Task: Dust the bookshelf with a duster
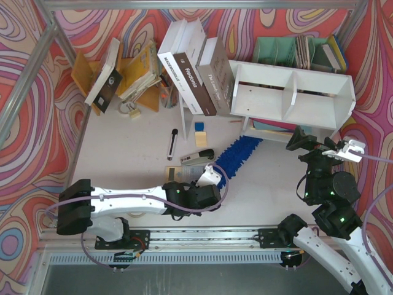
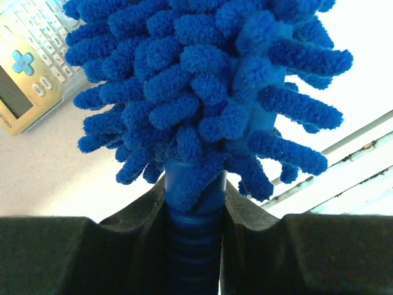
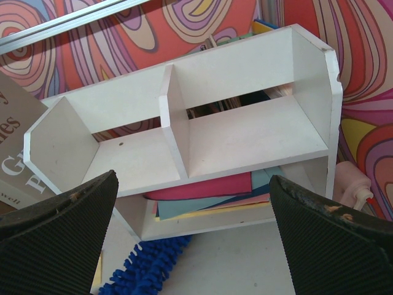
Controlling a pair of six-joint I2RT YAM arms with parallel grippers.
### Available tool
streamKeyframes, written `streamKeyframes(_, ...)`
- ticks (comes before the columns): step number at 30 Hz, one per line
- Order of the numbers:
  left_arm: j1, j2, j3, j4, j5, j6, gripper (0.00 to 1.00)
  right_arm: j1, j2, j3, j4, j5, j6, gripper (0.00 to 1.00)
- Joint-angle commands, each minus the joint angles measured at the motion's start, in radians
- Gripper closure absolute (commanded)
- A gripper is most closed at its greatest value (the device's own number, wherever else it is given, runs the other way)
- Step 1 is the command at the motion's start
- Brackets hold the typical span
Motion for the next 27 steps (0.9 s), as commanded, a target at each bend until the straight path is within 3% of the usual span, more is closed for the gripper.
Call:
streamKeyframes(1,0.009,0.012,0.012,0.004,-0.071,-0.086,1.0,-0.004,-0.006,0.005,0.004,0.009,0.002,0.01)
streamKeyframes(11,0.03,0.219,0.126,-0.046,0.084,-0.033,1.0,-0.004,-0.016,0.003,0.002,0.011,0.003,0.01)
streamKeyframes(22,0.03,0.05,0.165,-0.054,-0.073,0.018,1.0,-0.004,-0.016,0.003,0.003,0.008,0.004,0.01)
streamKeyframes(27,0.03,0.035,0.157,-0.018,-0.039,0.037,1.0,-0.004,-0.017,0.003,0.003,0.009,0.002,0.01)
